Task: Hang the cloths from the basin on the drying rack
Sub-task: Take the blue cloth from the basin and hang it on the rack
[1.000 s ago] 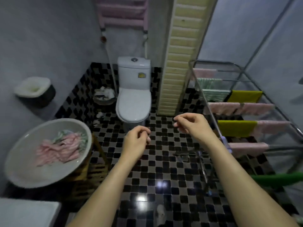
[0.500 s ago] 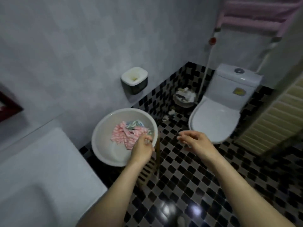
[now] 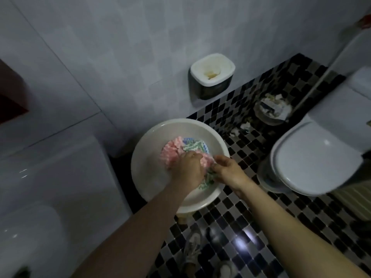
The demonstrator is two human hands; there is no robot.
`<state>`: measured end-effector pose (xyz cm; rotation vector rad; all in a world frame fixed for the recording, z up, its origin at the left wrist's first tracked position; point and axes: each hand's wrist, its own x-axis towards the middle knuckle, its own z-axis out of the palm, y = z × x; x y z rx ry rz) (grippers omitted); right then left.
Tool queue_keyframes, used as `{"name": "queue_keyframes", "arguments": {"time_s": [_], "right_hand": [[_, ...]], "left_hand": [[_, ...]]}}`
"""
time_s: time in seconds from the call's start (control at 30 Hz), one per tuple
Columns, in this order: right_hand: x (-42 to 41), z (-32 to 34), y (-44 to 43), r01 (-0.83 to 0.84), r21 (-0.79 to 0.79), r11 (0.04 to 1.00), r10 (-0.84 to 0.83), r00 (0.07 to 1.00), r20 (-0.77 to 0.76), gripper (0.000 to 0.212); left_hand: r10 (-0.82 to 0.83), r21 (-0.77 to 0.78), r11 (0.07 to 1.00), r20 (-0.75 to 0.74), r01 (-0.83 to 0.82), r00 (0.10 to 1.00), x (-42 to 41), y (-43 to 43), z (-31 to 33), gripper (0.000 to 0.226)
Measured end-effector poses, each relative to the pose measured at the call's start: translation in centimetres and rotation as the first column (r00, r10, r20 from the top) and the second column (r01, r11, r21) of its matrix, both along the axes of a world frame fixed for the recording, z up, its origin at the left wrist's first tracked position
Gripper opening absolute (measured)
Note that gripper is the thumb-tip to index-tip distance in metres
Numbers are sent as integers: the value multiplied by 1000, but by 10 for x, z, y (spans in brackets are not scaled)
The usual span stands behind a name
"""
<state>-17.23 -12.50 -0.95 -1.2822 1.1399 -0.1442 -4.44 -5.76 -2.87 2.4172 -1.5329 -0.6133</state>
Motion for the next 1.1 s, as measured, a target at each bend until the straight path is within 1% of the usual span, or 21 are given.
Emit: {"name": "queue_keyframes", "arguments": {"time_s": [0.1,0.17,0.2,0.27,0.33,0.4,0.43,0.5,0.57,0.6,0.67,0.73,0.77,0.83,0.9,0.93,1.0,1.03,1.07,1.1], "right_hand": [[26,-21,-11,-18,13,1000,19,1000,-21,33],[41,-32,-21,-9,1,1000,9,998,-55,29],[46,-39,-28,24,-3,1000,-24,997,-68,26],[59,-57,-42,125,12,992,-123,989,-87,25],[75,-78,-57,206,44,978,-200,973,-118,28],[87,-91,-66,215,18,976,-210,965,-155,25],[93,-97,-69,205,-1,979,-202,962,-182,22],[101,-104,-73,168,-21,986,-168,958,-233,18],[111,-112,-75,136,18,991,-128,961,-245,24],[115,-114,-74,135,49,990,-119,963,-241,23],[120,-117,-69,108,80,991,-83,960,-267,5],[121,-121,-66,68,73,995,-43,952,-302,25],[122,-118,-64,75,65,995,-53,952,-300,28],[123,-109,-64,122,79,989,-97,959,-267,26],[122,-88,-64,206,162,965,-179,970,-167,20],[121,-75,-65,239,202,950,-223,970,-96,18],[116,-49,-65,294,268,917,-312,950,28,20],[113,-40,-65,329,303,894,-363,930,62,21],[109,-29,-65,359,341,869,-410,908,89,23],[104,-20,-65,371,392,842,-443,890,110,24]], "left_hand": [[22,96,995,-11,-21,1000,29,-30,-23,50],[-24,174,984,-31,29,999,47,-45,-42,59],[-60,206,976,-45,68,997,51,-50,-49,61],[-109,213,970,-54,118,993,60,-52,-61,57],[-67,174,981,-84,81,994,69,-46,-70,45],[-2,151,988,-112,19,994,76,-35,-74,35],[14,151,989,-135,7,991,80,-30,-76,32],[23,199,980,-196,17,980,87,-20,-75,29],[7,256,965,-228,53,974,96,-11,-76,26],[-6,261,963,-223,65,975,100,-7,-76,26],[15,252,967,-230,45,973,108,1,-77,29],[103,227,973,-292,-36,951,116,6,-78,26],[162,194,976,-347,-98,924,120,8,-78,21],[273,131,962,-472,-240,838,127,7,-74,17],[340,74,923,-620,-379,707,132,4,-60,26],[357,58,899,-672,-434,649,133,1,-51,26],[368,57,867,-743,-494,559,134,-4,-32,16],[379,78,857,-763,-509,523,134,-6,-22,8],[373,94,860,-786,-502,492,135,-8,-13,14],[357,100,868,-808,-487,470,134,-8,-3,25]]}}
